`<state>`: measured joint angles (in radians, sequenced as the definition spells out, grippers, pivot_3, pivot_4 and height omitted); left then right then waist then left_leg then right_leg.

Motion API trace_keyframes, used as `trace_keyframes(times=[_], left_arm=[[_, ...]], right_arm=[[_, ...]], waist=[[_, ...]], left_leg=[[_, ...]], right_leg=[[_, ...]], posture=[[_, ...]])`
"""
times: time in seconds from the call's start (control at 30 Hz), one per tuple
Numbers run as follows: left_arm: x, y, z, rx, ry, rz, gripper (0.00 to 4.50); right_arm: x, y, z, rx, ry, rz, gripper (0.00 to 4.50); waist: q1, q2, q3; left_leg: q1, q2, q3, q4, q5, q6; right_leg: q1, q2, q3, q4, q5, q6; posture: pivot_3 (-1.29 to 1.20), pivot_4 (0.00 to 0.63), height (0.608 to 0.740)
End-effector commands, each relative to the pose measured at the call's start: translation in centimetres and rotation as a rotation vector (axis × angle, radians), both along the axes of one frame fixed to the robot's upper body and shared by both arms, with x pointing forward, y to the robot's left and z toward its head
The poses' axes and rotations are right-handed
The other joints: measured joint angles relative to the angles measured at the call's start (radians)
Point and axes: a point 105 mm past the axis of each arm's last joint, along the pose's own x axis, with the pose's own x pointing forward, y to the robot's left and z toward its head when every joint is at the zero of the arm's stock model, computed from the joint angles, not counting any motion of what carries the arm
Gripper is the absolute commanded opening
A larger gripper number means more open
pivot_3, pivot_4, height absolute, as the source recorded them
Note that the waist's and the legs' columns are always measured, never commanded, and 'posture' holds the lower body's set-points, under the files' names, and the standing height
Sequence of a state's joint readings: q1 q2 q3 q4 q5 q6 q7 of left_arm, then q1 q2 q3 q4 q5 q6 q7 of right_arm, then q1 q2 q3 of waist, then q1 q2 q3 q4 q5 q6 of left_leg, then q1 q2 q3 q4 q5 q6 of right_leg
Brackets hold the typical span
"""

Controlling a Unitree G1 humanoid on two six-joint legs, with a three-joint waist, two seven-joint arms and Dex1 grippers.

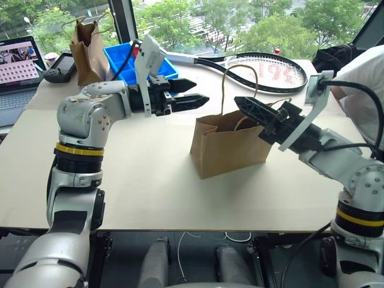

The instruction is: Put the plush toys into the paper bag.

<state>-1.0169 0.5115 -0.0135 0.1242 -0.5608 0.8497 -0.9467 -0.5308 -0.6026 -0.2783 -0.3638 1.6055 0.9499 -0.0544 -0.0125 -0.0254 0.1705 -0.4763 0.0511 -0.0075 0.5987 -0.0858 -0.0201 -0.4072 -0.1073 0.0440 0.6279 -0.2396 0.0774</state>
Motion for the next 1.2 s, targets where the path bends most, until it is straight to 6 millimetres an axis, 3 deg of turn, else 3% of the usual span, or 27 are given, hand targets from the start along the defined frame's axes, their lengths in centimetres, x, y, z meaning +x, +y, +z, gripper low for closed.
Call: trace_keyframes(times=[0.03, 0.1, 0.13, 0.23, 0.37, 0.47, 0.57, 0.73, 0.9, 1.2], left_arm=[[-0.4, 1.4, 2.1, -0.025, -0.081, 0.012, 4.50], [-0.3, 2.3, 1.8, -0.017, -0.083, 0.029, 4.50], [-0.4, 2.8, 1.4, -0.005, -0.089, 0.031, 4.50], [-1.0, 3.9, 0.5, 0.006, -0.131, 0.007, 4.50], [-3.0, 4.5, -2.3, 0.074, -0.143, -0.089, 4.50], [-3.5, 4.5, -3.5, 0.074, -0.114, -0.104, 4.50], [-2.8, 4.0, -4.8, 0.037, -0.086, -0.051, 4.50], [-2.2, 3.4, -6.0, 0.012, -0.072, -0.027, 4.50], [-1.1, 2.8, -6.9, -0.010, -0.057, -0.029, 4.50], [-1.5, 0.0, -7.8, -0.050, 0.008, -0.165, 4.50]], right_arm=[[-2.4, -0.5, 1.5, -0.061, -0.083, 0.079, 3.19], [-3.1, -1.1, 1.4, -0.124, -0.083, 0.100, 3.99], [-3.4, -1.6, 1.0, -0.169, -0.077, 0.103, 4.19], [-4.1, -2.9, -0.2, -0.286, -0.045, 0.107, 4.19], [-4.9, -3.7, -2.2, -0.422, 0.001, 0.124, 4.19], [-4.5, -3.8, -3.0, -0.475, -0.013, 0.094, 4.19], [-3.4, -2.9, -4.7, -0.557, -0.052, 0.055, 3.47], [-2.4, -1.2, -6.8, -0.606, -0.103, 0.032, 1.74], [-1.9, -0.3, -7.6, -0.608, -0.124, 0.018, 0.02], [-1.8, 0.5, -8.2, -0.595, -0.124, 0.027, 0.01]], waist=[[0.000, 0.000, 0.000], [0.000, 0.000, 0.000], [-0.001, 0.000, 0.000], [0.000, 0.000, 0.000], [-0.001, 0.000, 0.000], [0.001, 0.000, 0.000], [0.002, 0.000, 0.000], [0.003, -0.001, 0.000], [0.007, -0.001, 0.000], [0.012, -0.001, 0.000]], left_leg=[[0.000, 0.000, 0.000, 0.000, 0.000, 0.000], [0.000, 0.000, 0.000, 0.000, 0.000, 0.000], [0.000, 0.000, 0.000, 0.000, 0.000, 0.000], [0.001, 0.000, 0.000, 0.000, 0.000, 0.000], [0.000, 0.001, 0.000, 0.000, 0.000, 0.000], [0.000, 0.001, 0.000, 0.000, 0.000, 0.000], [0.000, 0.001, 0.000, 0.001, 0.000, 0.000], [0.000, 0.001, 0.001, 0.004, 0.000, 0.000], [-0.001, 0.000, 0.001, 0.004, 0.000, 0.000], [-0.001, 0.000, 0.001, 0.005, 0.000, 0.000]], right_leg=[[0.000, 0.000, 0.000, 0.000, 0.000, 0.000], [0.000, 0.000, 0.000, 0.000, 0.000, 0.000], [0.000, 0.000, 0.000, 0.000, -0.001, -0.001], [0.001, 0.000, 0.000, -0.001, -0.001, -0.002], [0.001, 0.000, 0.000, -0.002, -0.001, -0.003], [0.001, 0.000, 0.000, -0.002, -0.001, -0.004], [0.001, 0.000, 0.000, -0.002, 0.000, -0.004], [0.001, -0.001, 0.000, -0.002, -0.001, -0.002], [0.001, 0.000, 0.000, -0.002, 0.000, -0.004], [0.002, 0.000, 0.000, -0.002, 0.000, -0.004]], posture=[[0.00, 0.150, 0.740], [0.00, 0.150, 0.740], [0.00, 0.150, 0.740], [0.00, 0.150, 0.740], [0.00, 0.150, 0.740], [0.00, 0.150, 0.740], [0.00, 0.150, 0.740], [0.00, 0.150, 0.740], [0.00, 0.150, 0.740], [0.00, 0.150, 0.740]])
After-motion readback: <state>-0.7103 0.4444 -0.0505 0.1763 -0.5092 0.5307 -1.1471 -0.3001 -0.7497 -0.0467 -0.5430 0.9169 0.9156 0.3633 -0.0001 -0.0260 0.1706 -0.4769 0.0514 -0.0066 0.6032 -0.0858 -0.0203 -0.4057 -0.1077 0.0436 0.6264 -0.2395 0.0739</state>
